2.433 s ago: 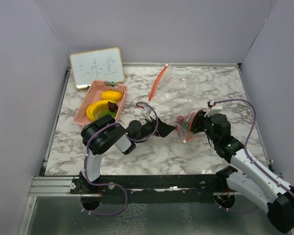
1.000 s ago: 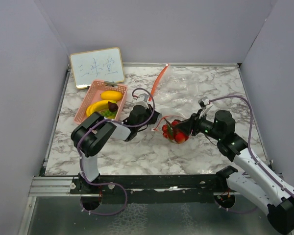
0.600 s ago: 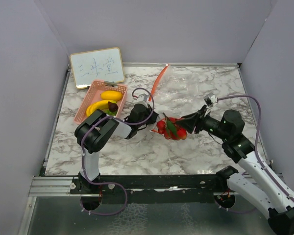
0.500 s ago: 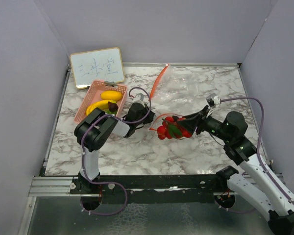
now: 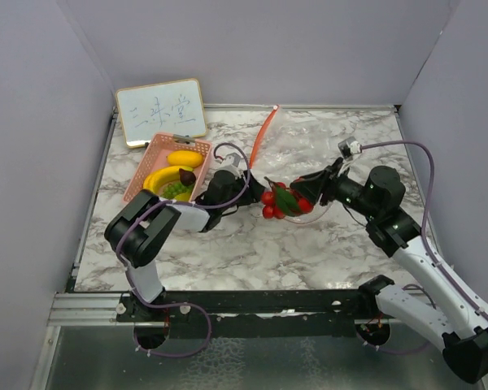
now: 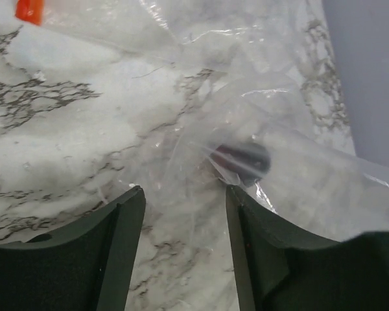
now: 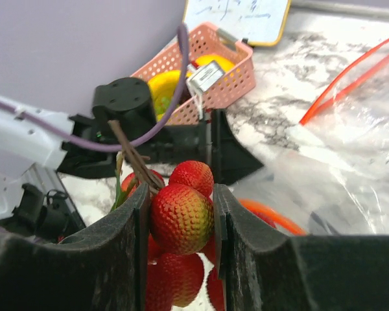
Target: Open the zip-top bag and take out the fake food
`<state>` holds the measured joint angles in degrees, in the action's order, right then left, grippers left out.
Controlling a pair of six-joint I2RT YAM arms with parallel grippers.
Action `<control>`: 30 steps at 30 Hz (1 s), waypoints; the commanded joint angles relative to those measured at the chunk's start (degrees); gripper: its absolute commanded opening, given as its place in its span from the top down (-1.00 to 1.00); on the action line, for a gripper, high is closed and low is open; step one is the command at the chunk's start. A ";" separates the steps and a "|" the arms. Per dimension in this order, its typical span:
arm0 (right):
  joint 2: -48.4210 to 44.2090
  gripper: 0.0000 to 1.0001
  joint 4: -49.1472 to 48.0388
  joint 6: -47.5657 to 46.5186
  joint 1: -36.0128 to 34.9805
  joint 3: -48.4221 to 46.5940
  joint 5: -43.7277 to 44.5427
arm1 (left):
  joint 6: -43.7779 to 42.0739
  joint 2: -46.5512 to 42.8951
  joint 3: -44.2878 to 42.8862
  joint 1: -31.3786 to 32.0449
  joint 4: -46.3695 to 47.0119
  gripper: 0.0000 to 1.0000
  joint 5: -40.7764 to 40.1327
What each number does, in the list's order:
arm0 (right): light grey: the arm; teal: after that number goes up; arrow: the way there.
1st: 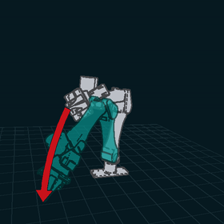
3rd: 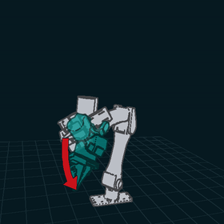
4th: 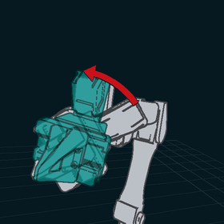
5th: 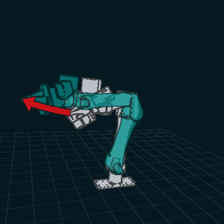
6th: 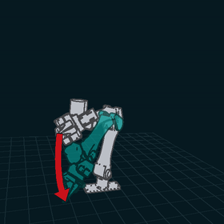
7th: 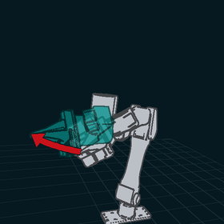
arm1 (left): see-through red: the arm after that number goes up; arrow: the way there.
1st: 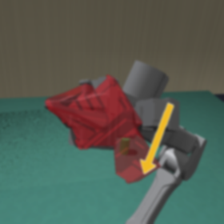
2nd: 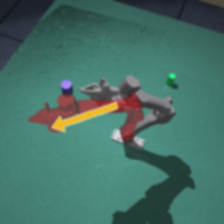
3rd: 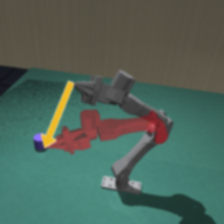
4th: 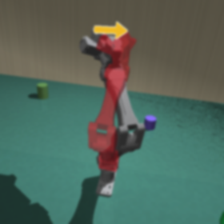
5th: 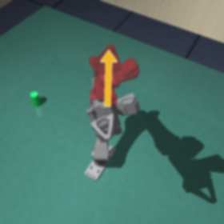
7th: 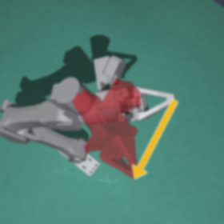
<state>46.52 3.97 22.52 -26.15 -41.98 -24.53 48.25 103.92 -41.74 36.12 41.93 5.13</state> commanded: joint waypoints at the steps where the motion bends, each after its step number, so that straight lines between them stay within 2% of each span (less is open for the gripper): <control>1: 3.09 0.98 -5.61 -1.27 0.05 -5.29 6.39 | -6.29 -9.10 -2.32 1.46 -7.88 -0.35 0.16; 3: 5.91 0.98 -6.33 -0.91 0.11 -7.11 10.41 | -7.46 -12.63 -2.27 1.58 -11.70 -0.69 -3.15; 5: 9.20 0.98 -6.14 -0.90 0.18 -10.25 11.77 | -7.86 -15.14 -2.47 1.54 -15.25 -0.81 -5.77; 6: 10.53 0.98 -6.84 -0.65 0.22 -11.60 11.74 | -8.06 -16.19 -2.43 1.50 -16.82 -0.80 -7.21; 12: 17.98 0.98 -10.32 1.14 0.38 -19.53 11.11 | -5.99 -22.57 3.19 1.15 -20.38 -0.30 -13.98; 14: 21.29 0.97 -11.60 0.73 0.31 -21.93 9.74 | -6.52 -26.02 5.06 1.20 -22.11 -0.29 -15.23; 18: 27.81 0.97 -21.39 0.22 0.37 -22.22 8.04 | -8.56 -34.21 7.62 1.76 -26.22 -0.26 -17.94; 24: 41.85 0.97 -27.29 3.42 -1.47 -30.73 2.83 | -9.12 -43.25 11.51 1.85 -29.43 -0.22 -19.34; 30: 58.46 0.97 -23.15 0.43 -10.44 -47.95 3.08 | -9.70 -46.16 12.05 1.96 -30.31 -0.17 -19.81</control>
<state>96.86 -17.17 24.23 -30.15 -77.82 -18.76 39.92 59.42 -29.95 37.74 13.96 -12.58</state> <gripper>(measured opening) 0.357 0.589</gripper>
